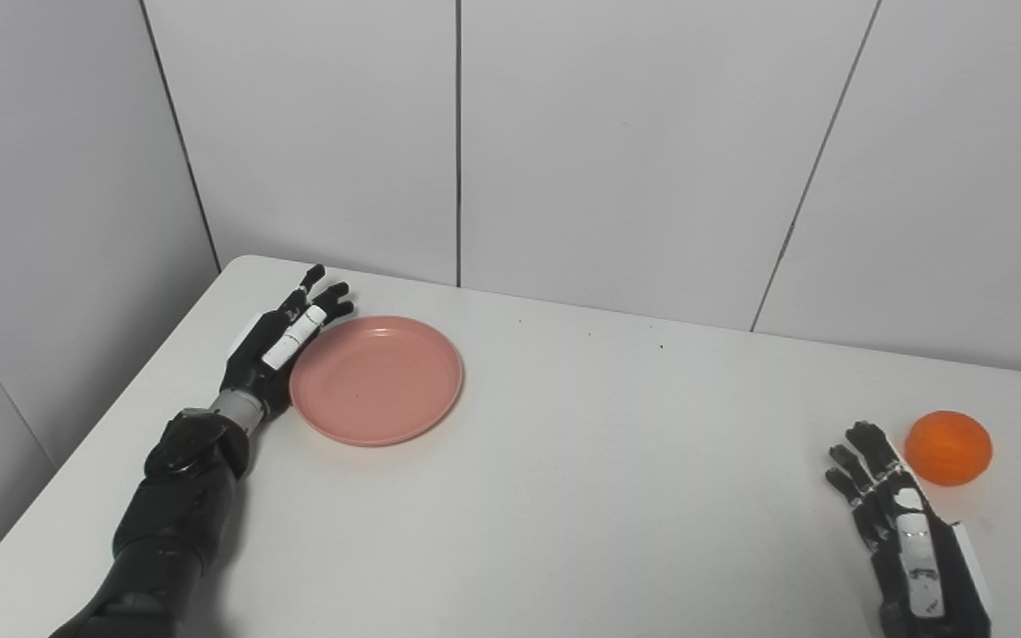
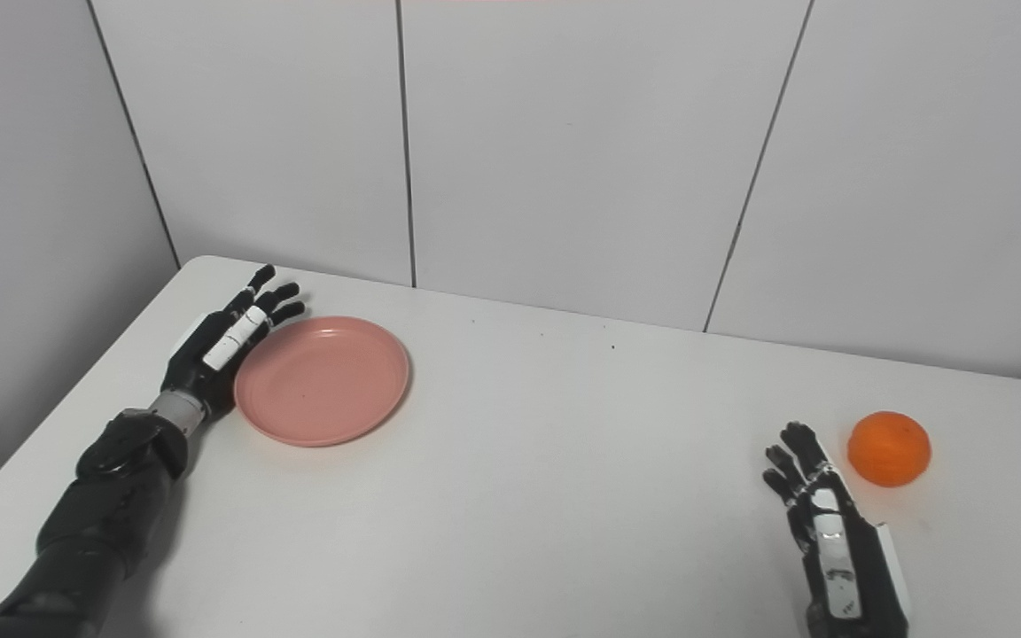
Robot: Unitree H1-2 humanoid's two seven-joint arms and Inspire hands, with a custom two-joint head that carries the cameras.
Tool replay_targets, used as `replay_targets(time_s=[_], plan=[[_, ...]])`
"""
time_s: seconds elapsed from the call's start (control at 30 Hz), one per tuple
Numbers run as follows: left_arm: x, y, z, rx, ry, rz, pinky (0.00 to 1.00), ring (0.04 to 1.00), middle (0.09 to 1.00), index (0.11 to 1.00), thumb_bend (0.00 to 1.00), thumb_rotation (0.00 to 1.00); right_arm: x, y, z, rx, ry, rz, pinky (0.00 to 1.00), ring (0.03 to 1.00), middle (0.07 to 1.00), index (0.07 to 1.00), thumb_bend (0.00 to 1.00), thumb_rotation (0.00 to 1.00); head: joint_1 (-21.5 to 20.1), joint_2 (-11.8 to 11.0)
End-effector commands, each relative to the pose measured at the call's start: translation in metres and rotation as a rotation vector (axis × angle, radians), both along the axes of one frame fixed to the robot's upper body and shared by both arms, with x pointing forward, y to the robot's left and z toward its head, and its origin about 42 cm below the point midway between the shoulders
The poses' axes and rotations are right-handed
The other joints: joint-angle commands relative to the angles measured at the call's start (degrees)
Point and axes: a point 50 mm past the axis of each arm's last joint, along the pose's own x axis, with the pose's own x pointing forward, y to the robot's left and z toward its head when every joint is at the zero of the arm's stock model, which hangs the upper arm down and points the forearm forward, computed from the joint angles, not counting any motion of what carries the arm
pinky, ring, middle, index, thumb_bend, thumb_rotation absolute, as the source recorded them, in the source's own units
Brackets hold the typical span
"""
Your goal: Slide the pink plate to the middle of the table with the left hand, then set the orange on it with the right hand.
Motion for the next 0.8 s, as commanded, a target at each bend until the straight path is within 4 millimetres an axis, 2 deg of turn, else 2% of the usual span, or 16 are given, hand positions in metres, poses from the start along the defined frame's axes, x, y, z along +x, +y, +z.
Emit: replay_targets(time_s=[0.0,0.13,0.4,0.6,0.77], plan=[[0.006,-0.005,0.009,0.010,-0.016,-0.010,0.81,0.892,0.917,0.989,0.93,0.58,-0.030,0.015,-0.046,0.056,0.178,0.001,0.91,0.910,0.936,0.901,0.80,0.90,-0.11,0.11],[0.006,-0.009,0.010,-0.005,-0.018,-0.027,0.82,0.904,0.919,0.999,0.91,0.57,-0.031,0.015,-0.046,0.064,0.179,0.000,0.91,0.904,0.933,0.900,0.80,0.90,-0.11,0.11],[0.006,-0.020,0.012,-0.008,-0.023,-0.042,0.80,0.909,0.925,0.987,0.95,0.58,-0.031,0.016,-0.045,0.060,0.178,0.004,0.92,0.908,0.942,0.904,0.79,0.90,-0.34,0.30],[0.001,-0.030,0.007,-0.039,-0.008,-0.042,0.78,0.882,0.891,0.961,0.98,0.57,-0.031,0.017,-0.045,0.063,0.180,0.007,0.91,0.906,0.941,0.902,0.79,0.90,-0.69,0.39],[-0.002,-0.040,0.000,-0.054,0.017,-0.033,0.77,0.883,0.886,0.958,0.96,0.57,-0.030,0.018,-0.045,0.061,0.179,0.009,0.90,0.903,0.943,0.909,0.80,0.90,-0.91,0.35]])
